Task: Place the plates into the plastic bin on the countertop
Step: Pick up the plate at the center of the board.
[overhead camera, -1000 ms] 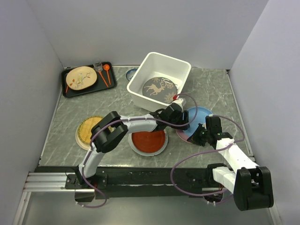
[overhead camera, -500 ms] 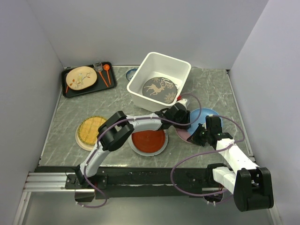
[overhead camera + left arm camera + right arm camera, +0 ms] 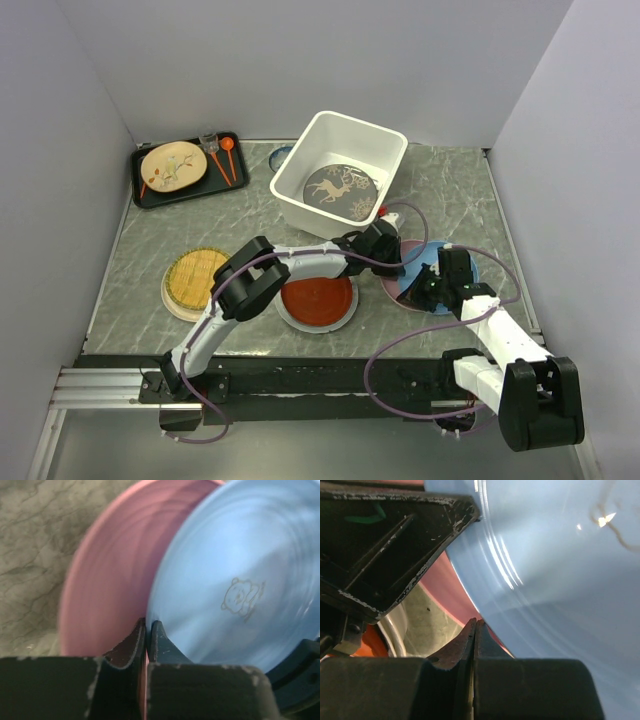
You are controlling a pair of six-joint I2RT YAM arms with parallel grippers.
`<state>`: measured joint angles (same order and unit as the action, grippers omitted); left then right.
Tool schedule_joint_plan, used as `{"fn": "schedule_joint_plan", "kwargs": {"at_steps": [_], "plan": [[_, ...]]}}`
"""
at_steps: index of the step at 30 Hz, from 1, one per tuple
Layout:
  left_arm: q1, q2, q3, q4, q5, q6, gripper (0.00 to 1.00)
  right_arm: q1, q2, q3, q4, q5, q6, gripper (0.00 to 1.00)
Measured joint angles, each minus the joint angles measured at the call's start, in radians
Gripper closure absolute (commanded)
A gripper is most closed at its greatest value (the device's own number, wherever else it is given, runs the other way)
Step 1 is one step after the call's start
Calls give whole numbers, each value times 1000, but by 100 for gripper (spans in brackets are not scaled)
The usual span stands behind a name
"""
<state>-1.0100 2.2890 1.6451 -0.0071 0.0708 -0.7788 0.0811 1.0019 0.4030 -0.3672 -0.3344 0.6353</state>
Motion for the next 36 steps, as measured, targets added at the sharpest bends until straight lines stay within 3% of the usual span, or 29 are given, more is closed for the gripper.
{"fn": "schedule_joint_plan", "kwargs": {"at_steps": [7,12,14,17,23,30,36], "plan": [[2,0,2,4,11,-6,99,2,0,0,4,-8,0,98],[2,0,0,4,12,-6,99,2,-30,-3,-1,2,0,86],[2,0,-3,4,12,-8,99,2,-68,-3,-5,5,2,64],[2,0,-6,8,12,-10,99,2,-151,-3,-10,11,13,42],[2,-1,-12,14,13,-11,99,2,-401,18,-54,50,25,14],[2,-1,-14,19,15,-13,99,2,-656,87,-135,142,26,4],[2,-1,-14,18,15,-13,99,2,-700,117,-188,188,25,2]]}}
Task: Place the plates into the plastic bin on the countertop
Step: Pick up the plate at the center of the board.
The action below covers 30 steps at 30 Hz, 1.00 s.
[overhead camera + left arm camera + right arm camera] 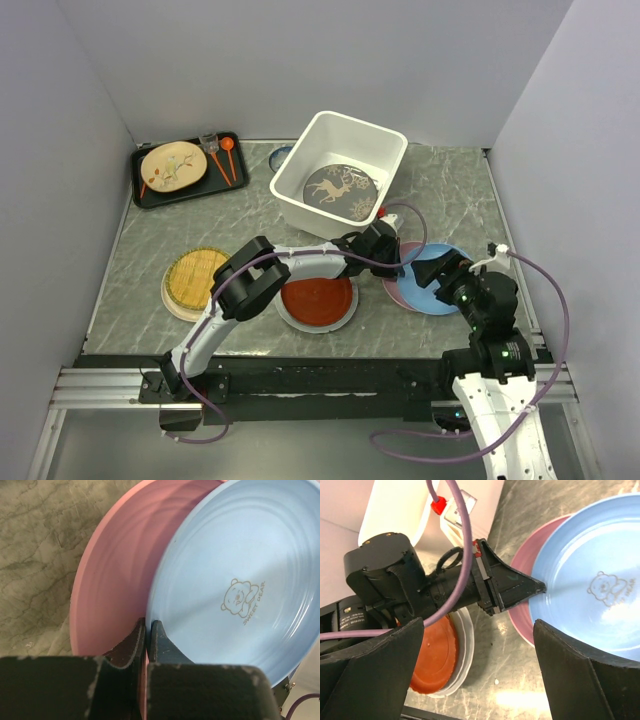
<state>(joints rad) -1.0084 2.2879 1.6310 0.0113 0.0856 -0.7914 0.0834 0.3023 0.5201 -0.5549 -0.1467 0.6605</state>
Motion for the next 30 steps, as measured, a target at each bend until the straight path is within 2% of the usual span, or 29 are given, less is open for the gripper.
{"fn": "schedule_joint_plan", "kwargs": {"at_steps": [8,17,30], "plan": [[-1,-43,-33,-31,-1,8,99,0,-45,16,-63,33,1,0],[-8,-118,-80,-112,-6,31,99,0,-76,108,-111,97,0,0],[-7,-340,-142,-177,-21,73,99,0,-89,149,-171,134,0,0]]}}
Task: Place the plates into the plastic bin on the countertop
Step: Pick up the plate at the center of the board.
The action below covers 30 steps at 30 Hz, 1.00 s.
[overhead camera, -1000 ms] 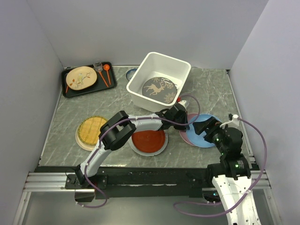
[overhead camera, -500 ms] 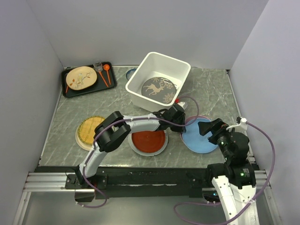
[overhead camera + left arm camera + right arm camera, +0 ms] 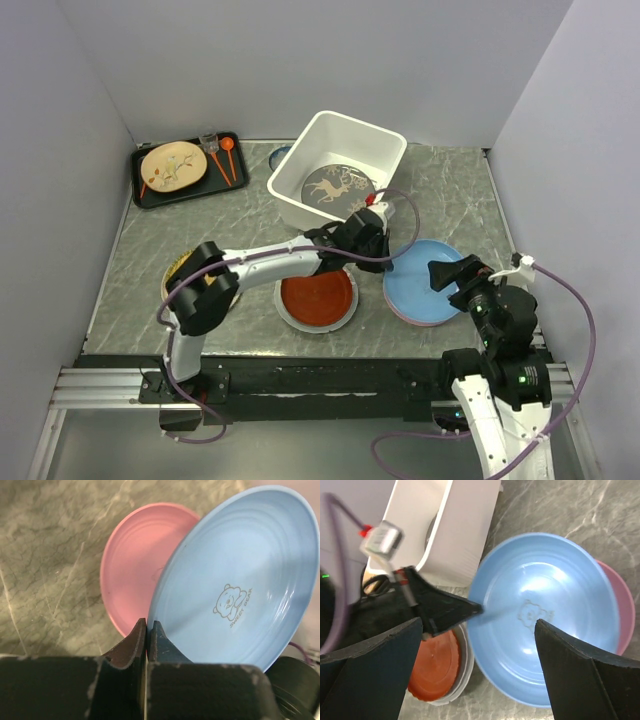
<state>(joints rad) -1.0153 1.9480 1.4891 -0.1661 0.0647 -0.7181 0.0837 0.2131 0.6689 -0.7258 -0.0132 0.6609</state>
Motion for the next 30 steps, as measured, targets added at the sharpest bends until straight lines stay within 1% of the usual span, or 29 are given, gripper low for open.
{"fn": "schedule_joint_plan", "kwargs": {"at_steps": [6,14,21,30], "plan": [[0,-131,-45,-26,-19,9,99,0,-4,33,-4,28,0,0],[24,-319,-106,-119,-105,49,99,2,23,32,24,1,12,0],[89,-430,-165,-184,-174,53,99,2,70,33,66,-23,11,0],[208,-579,-266,-270,-239,53,99,2,198,5,209,-116,20,0]]}}
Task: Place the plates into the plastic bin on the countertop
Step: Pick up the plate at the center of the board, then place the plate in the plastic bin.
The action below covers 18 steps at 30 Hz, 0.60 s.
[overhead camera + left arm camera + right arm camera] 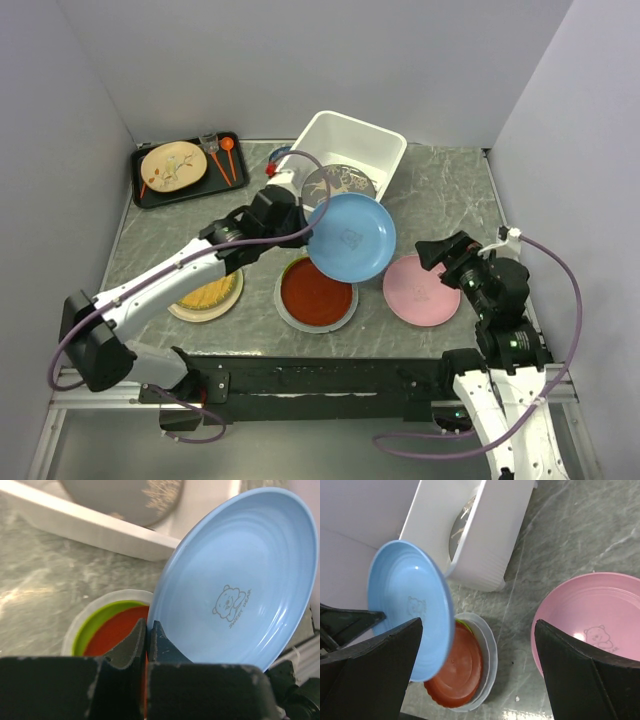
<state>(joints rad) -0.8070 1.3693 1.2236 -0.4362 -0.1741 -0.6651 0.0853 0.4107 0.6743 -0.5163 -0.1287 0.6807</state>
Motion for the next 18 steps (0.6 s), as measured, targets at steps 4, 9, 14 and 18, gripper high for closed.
{"fn": "schedule_joint_plan", "kwargs": {"at_steps": [4,9,14,18], "plan": [[45,-52,-25,-21,-12,0,99,0,50,-33,42,-36,-2,0],[58,-73,-25,-33,-16,0,99,0,80,-70,63,-66,-5,0],[66,-68,-25,-40,-14,0,99,0,80,-105,68,-84,-8,0],[82,-33,-15,-40,-6,8,99,0,76,-127,66,-90,-9,0]]}}
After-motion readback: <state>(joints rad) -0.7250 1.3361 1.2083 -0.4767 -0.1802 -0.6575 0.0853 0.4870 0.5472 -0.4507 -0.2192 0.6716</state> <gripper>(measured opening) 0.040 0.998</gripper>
